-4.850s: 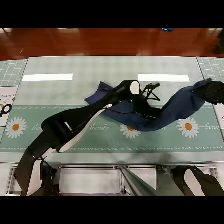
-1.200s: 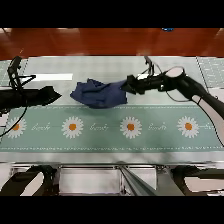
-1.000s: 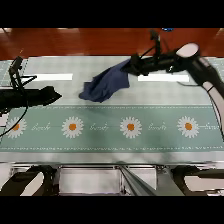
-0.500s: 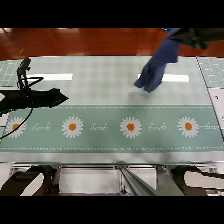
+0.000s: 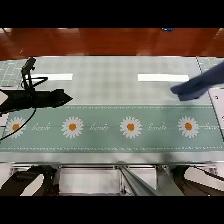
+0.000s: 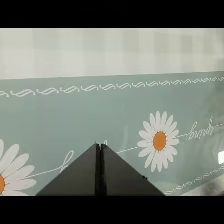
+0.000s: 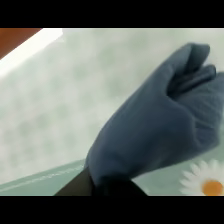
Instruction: Fold the shirts.
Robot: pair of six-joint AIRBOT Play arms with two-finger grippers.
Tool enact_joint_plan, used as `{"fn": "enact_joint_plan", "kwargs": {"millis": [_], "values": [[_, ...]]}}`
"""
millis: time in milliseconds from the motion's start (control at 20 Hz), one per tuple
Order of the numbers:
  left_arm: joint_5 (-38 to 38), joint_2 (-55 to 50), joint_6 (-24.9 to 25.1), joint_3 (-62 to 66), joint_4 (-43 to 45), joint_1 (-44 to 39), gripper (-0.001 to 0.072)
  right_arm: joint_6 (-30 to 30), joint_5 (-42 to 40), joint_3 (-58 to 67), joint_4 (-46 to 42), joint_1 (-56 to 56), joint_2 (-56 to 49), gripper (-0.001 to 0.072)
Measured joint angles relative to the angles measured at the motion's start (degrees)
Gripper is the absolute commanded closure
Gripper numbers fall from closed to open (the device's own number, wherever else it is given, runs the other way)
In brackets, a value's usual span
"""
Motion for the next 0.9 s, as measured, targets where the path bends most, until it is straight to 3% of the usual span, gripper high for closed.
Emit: {"fn": "enact_joint_plan", "kwargs": {"millis": [350, 800, 850, 900], "values": [[0.3, 0.0, 1.5, 0.0, -0.2, -0.1, 0.0677, 1.5, 6.1, -7.0, -10.7, -13.0, 6.1, 0.0692], [3.0, 0.0, 2.5, 0.0, -0.2, -0.1, 0.0677, -0.3, 7.0, -31.6, -26.6, -32.5, 20.7, 0.0688], [3.4, 0.0, 2.5, 0.0, -0.2, -0.1, 0.0677, -0.5, 7.1, -34.2, -28.5, -33.3, 22.2, 0.0601], [3.8, 0.0, 2.6, 0.0, -0.2, -0.1, 0.0677, -0.6, 7.0, -36.3, -30.7, -33.8, 23.3, 0.0357]]}}
